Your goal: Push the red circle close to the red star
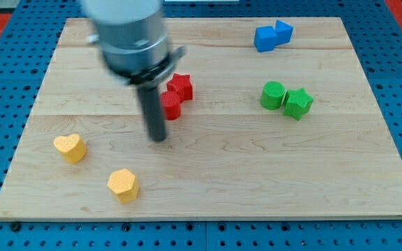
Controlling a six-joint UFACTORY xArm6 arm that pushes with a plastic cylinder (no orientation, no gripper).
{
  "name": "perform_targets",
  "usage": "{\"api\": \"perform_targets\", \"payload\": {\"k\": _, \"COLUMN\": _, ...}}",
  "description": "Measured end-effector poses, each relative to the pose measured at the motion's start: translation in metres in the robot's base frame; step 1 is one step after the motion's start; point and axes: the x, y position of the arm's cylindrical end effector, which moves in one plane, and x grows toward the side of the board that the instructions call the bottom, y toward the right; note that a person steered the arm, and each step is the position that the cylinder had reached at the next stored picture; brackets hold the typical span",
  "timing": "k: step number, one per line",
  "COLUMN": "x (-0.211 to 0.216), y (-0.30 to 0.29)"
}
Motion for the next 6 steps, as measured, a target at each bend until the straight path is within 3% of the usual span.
{"api": "perform_targets", "payload": {"k": 1, "x": -0.047, "y": 0.026}}
{"api": "perform_targets", "payload": {"k": 2, "x": -0.083, "y": 0.016}}
{"api": "perform_targets", "payload": {"k": 4, "x": -0.146, "y": -0.041}}
{"api": "perform_targets", "payload": {"k": 5, "x": -0.099, "y": 0.026}}
{"api": "perform_targets", "payload": {"k": 6, "x": -0.033, "y": 0.05}}
